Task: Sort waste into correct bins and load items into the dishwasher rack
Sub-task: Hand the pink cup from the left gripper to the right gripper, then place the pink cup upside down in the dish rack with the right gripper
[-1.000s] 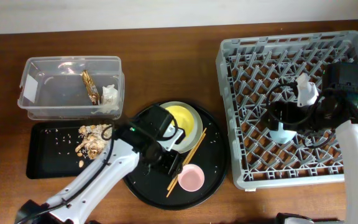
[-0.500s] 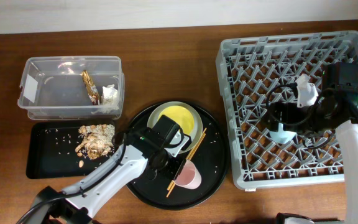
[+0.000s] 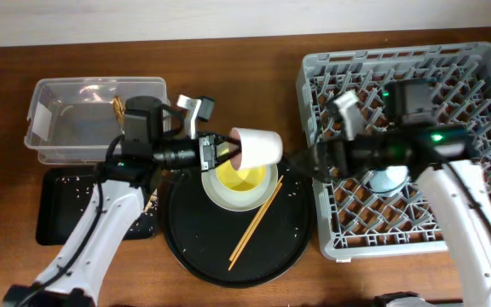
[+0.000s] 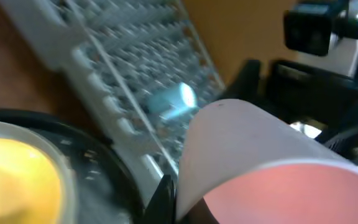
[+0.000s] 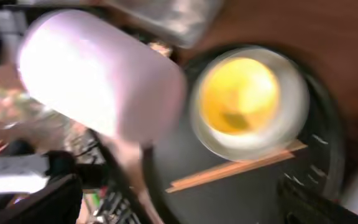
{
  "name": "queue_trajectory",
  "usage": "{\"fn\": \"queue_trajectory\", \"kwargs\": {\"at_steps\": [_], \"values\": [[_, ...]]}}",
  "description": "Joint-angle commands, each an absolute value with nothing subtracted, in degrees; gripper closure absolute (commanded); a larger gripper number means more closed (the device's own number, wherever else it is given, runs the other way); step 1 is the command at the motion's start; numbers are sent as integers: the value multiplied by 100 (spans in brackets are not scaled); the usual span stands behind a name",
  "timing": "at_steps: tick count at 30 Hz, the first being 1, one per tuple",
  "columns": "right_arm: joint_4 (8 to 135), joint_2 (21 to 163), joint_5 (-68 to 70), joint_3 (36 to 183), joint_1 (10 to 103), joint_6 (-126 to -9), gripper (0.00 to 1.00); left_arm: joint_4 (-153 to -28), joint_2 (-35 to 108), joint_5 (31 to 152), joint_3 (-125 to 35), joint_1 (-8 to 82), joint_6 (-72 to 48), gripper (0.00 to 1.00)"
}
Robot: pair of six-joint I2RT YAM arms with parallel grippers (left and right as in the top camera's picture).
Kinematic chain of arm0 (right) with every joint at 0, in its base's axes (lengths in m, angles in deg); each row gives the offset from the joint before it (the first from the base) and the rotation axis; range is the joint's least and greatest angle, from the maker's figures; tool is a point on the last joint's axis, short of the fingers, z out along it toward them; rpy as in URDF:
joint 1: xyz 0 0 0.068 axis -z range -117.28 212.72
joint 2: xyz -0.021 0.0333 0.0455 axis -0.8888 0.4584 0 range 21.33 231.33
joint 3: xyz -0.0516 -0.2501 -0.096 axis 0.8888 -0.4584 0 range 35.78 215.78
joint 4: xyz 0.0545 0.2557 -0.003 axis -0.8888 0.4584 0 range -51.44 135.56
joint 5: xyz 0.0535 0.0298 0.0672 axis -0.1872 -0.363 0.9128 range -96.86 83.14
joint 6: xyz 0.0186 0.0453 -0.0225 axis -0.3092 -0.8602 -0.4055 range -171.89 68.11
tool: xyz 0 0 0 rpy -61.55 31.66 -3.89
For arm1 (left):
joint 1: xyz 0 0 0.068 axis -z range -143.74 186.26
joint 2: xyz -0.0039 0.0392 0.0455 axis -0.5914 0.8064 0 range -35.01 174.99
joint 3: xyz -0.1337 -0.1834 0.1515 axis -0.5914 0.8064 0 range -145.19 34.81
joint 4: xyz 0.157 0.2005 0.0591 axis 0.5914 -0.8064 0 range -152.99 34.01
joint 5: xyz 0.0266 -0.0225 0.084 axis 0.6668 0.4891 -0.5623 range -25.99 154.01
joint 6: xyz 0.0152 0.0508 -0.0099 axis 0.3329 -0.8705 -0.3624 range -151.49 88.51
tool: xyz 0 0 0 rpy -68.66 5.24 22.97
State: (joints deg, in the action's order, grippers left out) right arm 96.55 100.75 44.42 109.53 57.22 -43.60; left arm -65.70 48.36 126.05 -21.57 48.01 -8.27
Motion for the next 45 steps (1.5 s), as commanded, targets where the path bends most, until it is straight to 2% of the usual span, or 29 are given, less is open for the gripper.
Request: {"fn": "queue_trajectory", "kwargs": {"at_steps": [1, 8, 11, 24, 28, 29, 32, 39, 40, 42, 43, 45], "values": [[9150, 10184, 5638, 10735, 5309, -4228, 1, -6430, 5037, 14122, -2188, 4798, -667, 100], [8278, 10245, 6606, 10735, 4767, -4202, 1, -6290, 5050, 14570, -2188, 4914, -665, 100], [8263, 10245, 6597, 10735, 4546, -4202, 6, -6286, 5050, 14570, -2188, 4938, -663, 100], [8265, 10245, 6145, 10735, 4402, -4202, 10, -6242, 5050, 14655, -2188, 4578, -512, 100], [8261, 10245, 6145, 10735, 4402, -4200, 19, -6240, 5050, 14697, -2188, 4578, -512, 100], [8250, 10245, 6145, 10735, 4402, -4200, 26, -6242, 5050, 14697, -2188, 4580, -514, 100], [8121, 10245, 6147, 10735, 4402, -4202, 27, -6245, 5050, 14699, -2188, 4582, -510, 100], [7811, 10245, 6121, 10735, 4402, -4178, 38, -6245, 5050, 14697, -2188, 4582, -514, 99], [7826, 10245, 5896, 10735, 4402, -4183, 40, -6245, 5050, 14692, -2188, 4582, -523, 93], [8014, 10243, 5087, 10735, 4402, -4183, 42, -6247, 5050, 14469, -2188, 4582, -838, 55], [8171, 10236, 4484, 10735, 4404, -4183, 42, -6349, 5050, 14023, -2188, 4582, -932, 45], [8436, 10210, 3671, 10737, 4409, -4180, 42, -6824, 5048, 13057, -2188, 4582, -1397, 41]]}}
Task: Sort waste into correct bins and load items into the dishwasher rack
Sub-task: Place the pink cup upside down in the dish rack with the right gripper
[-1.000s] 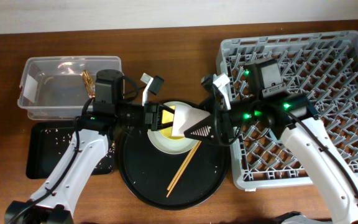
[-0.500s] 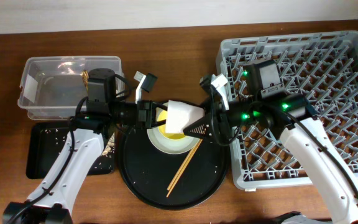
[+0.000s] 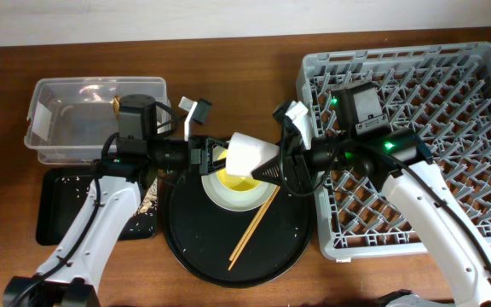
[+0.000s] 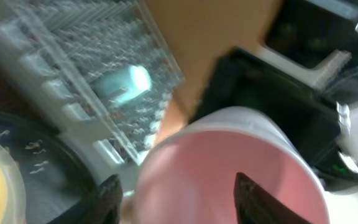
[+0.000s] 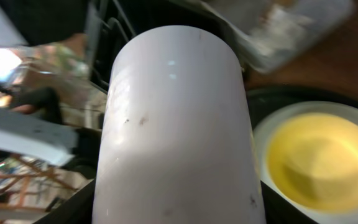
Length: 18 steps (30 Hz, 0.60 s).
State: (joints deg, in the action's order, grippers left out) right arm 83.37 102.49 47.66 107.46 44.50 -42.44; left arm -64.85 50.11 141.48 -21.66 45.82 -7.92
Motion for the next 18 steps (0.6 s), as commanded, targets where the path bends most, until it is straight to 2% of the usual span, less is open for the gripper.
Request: {"fn": "queue_trajectory", "kwargs": {"at_steps": [1, 5, 8, 10, 14, 18], "values": [[8689, 10153, 3242, 10774, 4474, -4180, 43, -7351, 5048, 12227, -2188, 4575, -1839, 38], [9946, 10081, 2163, 11360, 4946, -4183, 46, -8470, 4873, 10421, -2194, 4422, -2569, 37], [11126, 10081, 1251, 11871, 5530, -4270, 47, -9267, 4364, 9241, -2203, 4178, -2669, 37], [11690, 10081, 731, 12003, 5984, -4478, 55, -9722, 3916, 8393, -2203, 4007, -2667, 37], [12088, 10230, 633, 12000, 6612, -4644, 55, -9995, 3407, 7809, -2203, 3946, -2665, 34], [11620, 10658, 99, 12000, 6666, -4941, 56, -10045, 3392, 7812, -2203, 3946, -2663, 34]]}}
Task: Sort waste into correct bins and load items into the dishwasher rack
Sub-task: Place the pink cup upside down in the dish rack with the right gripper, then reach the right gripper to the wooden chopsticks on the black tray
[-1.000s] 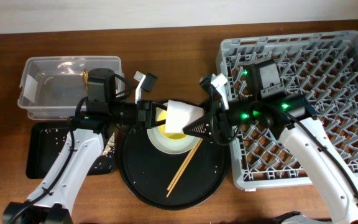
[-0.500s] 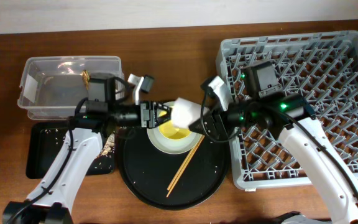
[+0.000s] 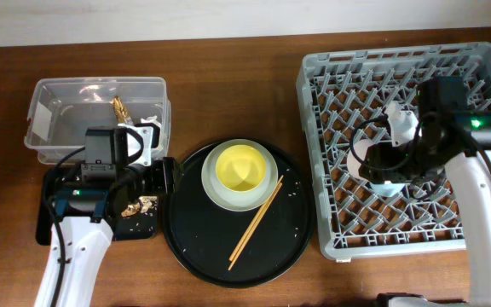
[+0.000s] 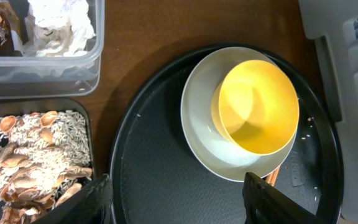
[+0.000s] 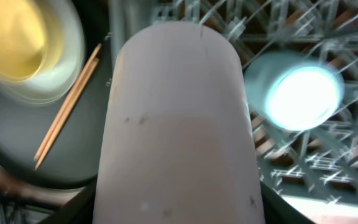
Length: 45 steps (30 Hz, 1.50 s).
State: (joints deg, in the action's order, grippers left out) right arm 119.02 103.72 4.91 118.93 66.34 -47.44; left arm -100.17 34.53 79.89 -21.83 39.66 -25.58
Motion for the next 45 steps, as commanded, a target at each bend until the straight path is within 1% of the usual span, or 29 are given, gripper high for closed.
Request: {"fn": "queue_trajectory", "kwargs": {"at_steps": [1, 2, 3, 4, 5, 9, 12, 15, 19, 22, 23, 24, 25, 26, 32, 34, 37, 39, 40, 42, 43, 44, 45], "values": [[11535, 10796, 84, 12000, 6666, -4945, 56, -10048, 3392, 7812, -2203, 3946, -2663, 34], [11448, 11004, -38, 12000, 6666, -5094, 56, -10065, 3392, 7812, -2203, 3946, -2663, 34], [11340, 11183, -100, 12000, 6666, -5144, 59, -10087, 3392, 7812, -2203, 3946, -2663, 34], [11216, 11316, -159, 12000, 6666, -5140, 65, -10107, 3392, 7812, -2203, 3946, -2663, 34], [11065, 11375, -154, 12003, 6666, -5136, 68, -10111, 3392, 7812, -2203, 3946, -2663, 34], [10879, 11362, -165, 12516, 6800, -5238, 68, -10109, 3392, 7812, -2203, 3946, -2663, 34], [10718, 11364, -143, 12796, 7134, -5608, 76, -10107, 3392, 7809, -2203, 3946, -2663, 33], [10731, 11546, -272, 12796, 7267, -5605, 76, -10107, 3392, 7812, -2203, 3946, -2663, 33], [10803, 12221, -307, 12796, 7265, -5603, 77, -10109, 3392, 7812, -2203, 3946, -2663, 33], [10711, 12573, -355, 12796, 7267, -5605, 75, -10107, 3392, 7809, -2203, 3946, -2663, 33], [10661, 12634, -399, 12796, 7265, -5603, 69, -10107, 3392, 7809, -2203, 3946, -2663, 33], [10586, 12693, -412, 12796, 7265, -5601, 51, -10109, 3392, 7809, -2203, 3946, -2663, 33], [10543, 12693, -410, 12796, 7265, -5599, 23, -10109, 3392, 7812, -2203, 3946, -2663, 33], [10495, 12693, -410, 12796, 7263, -5590, 1, -10109, 3392, 7812, -2203, 3946, -2663, 33], [10731, 12667, -296, 12864, 7248, -5579, 1, -10113, 3392, 7812, -2203, 3946, -2663, 33], [11166, 12531, -52, 13238, 7248, -5579, 1, -10124, 3392, 7809, -2203, 3946, -2663, 33], [11681, 12120, 748, 13742, 7125, -5511, 0, -10257, 3392, 7722, -2203, 3946, -2663, 33], [11885, 11797, 770, 13742, 6754, -5514, 0, -10419, 3392, 7291, -2203, 3946, -2446, 32], [12025, 11679, 753, 13740, 6398, -5522, 4, -10502, 3392, 7204, -2203, 3946, -2446, 32], [12313, 11655, 753, 13727, 5825, -5800, 6, -10572, 3392, 7162, -2203, 3944, -2444, 32], [12379, 11655, 753, 13677, 5576, -5968, 6, -10572, 3392, 7162, -2203, 3944, -2370, 30], [12394, 11655, 753, 13528, 5062, -6292, 7, -10572, 3392, 7165, -2203, 3872, -2208, 25], [12352, 11655, 748, 13419, 4782, -6454, 7, -10570, 3392, 7167, -2203, 3793, -2166, 25]]}}
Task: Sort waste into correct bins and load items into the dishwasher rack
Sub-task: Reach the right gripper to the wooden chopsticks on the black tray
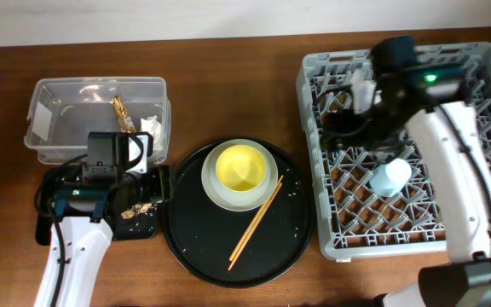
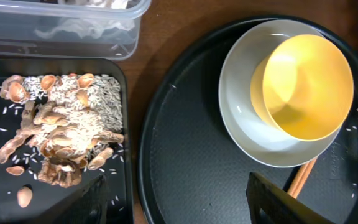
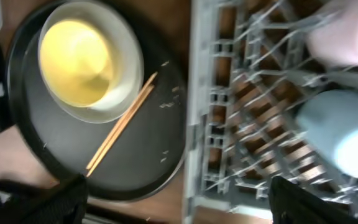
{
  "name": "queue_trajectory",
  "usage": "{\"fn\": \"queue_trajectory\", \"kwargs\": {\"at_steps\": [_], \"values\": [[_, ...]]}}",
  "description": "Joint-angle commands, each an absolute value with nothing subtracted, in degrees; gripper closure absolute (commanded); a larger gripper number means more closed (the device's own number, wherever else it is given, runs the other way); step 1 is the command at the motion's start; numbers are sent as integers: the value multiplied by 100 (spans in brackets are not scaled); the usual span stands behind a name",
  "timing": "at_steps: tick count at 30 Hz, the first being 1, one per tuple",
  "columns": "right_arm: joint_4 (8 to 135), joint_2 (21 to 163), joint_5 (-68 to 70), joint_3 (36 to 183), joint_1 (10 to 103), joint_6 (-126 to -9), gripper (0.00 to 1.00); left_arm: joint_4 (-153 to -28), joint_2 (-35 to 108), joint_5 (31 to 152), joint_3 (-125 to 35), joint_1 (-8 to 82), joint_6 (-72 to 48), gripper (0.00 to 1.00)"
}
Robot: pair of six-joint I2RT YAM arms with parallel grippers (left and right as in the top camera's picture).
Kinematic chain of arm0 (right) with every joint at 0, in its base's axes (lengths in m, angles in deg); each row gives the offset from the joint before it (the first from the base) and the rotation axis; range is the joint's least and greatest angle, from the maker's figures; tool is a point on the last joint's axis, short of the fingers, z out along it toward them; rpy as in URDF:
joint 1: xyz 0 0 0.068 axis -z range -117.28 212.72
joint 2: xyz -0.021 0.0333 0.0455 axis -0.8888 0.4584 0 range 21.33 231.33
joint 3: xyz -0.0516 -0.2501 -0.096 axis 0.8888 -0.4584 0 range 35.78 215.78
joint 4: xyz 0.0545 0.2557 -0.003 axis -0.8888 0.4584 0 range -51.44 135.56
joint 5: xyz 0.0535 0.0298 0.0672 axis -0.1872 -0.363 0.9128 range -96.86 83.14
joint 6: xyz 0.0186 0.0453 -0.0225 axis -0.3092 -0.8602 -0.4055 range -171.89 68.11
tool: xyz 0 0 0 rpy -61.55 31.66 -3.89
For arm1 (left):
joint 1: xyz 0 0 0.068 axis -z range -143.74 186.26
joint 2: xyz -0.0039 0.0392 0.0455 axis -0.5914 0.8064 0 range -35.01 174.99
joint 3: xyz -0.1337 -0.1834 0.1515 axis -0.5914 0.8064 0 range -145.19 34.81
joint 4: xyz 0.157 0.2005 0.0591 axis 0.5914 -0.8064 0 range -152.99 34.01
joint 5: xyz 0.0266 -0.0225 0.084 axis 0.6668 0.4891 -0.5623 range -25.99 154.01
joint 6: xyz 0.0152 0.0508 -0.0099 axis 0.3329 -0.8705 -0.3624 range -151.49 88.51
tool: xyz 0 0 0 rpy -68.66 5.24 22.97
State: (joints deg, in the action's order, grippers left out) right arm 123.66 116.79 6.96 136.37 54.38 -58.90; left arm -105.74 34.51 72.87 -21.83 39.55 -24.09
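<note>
A pink cup [image 3: 347, 36] lies in the grey dishwasher rack [image 1: 476, 230], next to a light blue cup [image 1: 390, 177]; in the overhead view my right arm hides the pink cup. My right gripper [image 3: 179, 205] is open and holds nothing, over the rack's left edge [image 1: 341, 130]. A yellow bowl [image 1: 235, 166] sits in a pale bowl [image 2: 241, 124] on the round black tray [image 1: 194, 247]. A pair of chopsticks [image 1: 256, 224] lies beside them. My left gripper [image 2: 179, 205] is open over the tray's left rim [image 1: 162, 183].
A clear bin [image 1: 58, 111] with paper and wrappers stands at the back left. In front of it is a black rectangular tray with rice and food scraps [image 2: 61, 130]. Grains of rice dot the round tray.
My right gripper was shut on the pink cup over the rack; now it is open and the cup lies in the rack. The gripper is now at the rack's left side. My left arm barely moved.
First my left gripper held the pink cup over the bowls while my right arm reached in from the rack. Then both grippers were at the cup. Later the right held it over the rack and the left stood open by the scrap tray. Now the cup lies in the rack.
</note>
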Motion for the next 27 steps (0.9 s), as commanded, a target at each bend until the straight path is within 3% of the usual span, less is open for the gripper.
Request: {"fn": "queue_trajectory", "kwargs": {"at_steps": [1, 5, 10, 13, 27], "values": [[12243, 11655, 729, 13255, 4444, -6620, 7, -10574, 3392, 7167, -2203, 3653, -2169, 24], [11218, 11657, 362, 12005, 3038, -7984, 6, -10627, 3392, 7167, -2203, 3240, -2169, 22], [9299, 11664, -54, 10241, 2015, -9151, 7, -10622, 3392, 7169, -2203, 3229, -2169, 22], [8645, 11843, -209, 9767, 1690, -9162, 7, -10625, 3392, 7169, -2203, 3229, -2169, 22], [8560, 12695, -460, 9705, 1585, -9642, 7, -10666, 3392, 7169, -2203, 3229, -2171, 22]]}}
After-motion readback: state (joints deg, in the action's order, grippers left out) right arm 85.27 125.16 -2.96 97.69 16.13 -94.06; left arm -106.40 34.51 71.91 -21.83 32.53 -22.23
